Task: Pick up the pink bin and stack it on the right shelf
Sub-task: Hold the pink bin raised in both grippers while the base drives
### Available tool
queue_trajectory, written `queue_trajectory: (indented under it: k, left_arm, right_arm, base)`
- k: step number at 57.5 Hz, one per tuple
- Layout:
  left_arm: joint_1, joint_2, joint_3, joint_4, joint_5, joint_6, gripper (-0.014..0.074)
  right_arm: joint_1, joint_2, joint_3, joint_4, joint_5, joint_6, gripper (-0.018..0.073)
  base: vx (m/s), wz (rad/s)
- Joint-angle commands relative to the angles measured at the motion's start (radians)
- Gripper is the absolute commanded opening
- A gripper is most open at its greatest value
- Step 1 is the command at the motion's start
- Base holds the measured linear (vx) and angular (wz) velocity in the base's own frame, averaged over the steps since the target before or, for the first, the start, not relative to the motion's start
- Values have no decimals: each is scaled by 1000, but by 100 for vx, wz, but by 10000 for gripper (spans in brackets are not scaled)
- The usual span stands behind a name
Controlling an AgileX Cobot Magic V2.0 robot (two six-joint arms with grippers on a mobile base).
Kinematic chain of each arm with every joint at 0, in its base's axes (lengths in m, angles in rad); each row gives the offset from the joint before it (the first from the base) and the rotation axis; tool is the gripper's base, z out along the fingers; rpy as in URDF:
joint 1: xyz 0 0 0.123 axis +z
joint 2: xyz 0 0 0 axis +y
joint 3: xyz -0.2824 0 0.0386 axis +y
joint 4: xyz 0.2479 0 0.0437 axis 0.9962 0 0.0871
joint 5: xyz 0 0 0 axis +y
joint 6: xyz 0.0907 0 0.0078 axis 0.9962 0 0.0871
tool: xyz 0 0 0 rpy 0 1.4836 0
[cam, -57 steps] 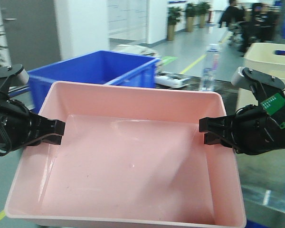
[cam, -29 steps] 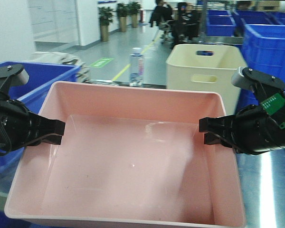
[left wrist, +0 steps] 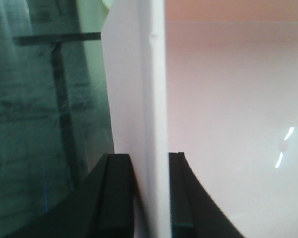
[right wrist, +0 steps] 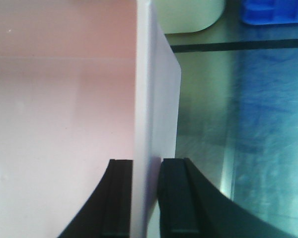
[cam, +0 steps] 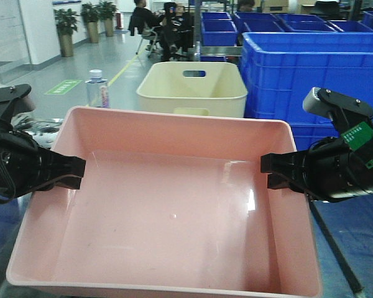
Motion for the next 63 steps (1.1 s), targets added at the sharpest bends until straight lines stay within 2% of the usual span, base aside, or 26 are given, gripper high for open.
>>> queue_trajectory:
  k: [1,63]
  left_arm:
    - [3,-41,-32,-28,-61,2,-8]
    - [3,-41,-32,-28,-65,2,-8]
  right_arm:
    - [-12,-38,-31,-19,-95,-6,-8]
    - [-12,-38,-31,-20,-96,-6,-8]
  base:
    - [16,-29]
    - [5,-7]
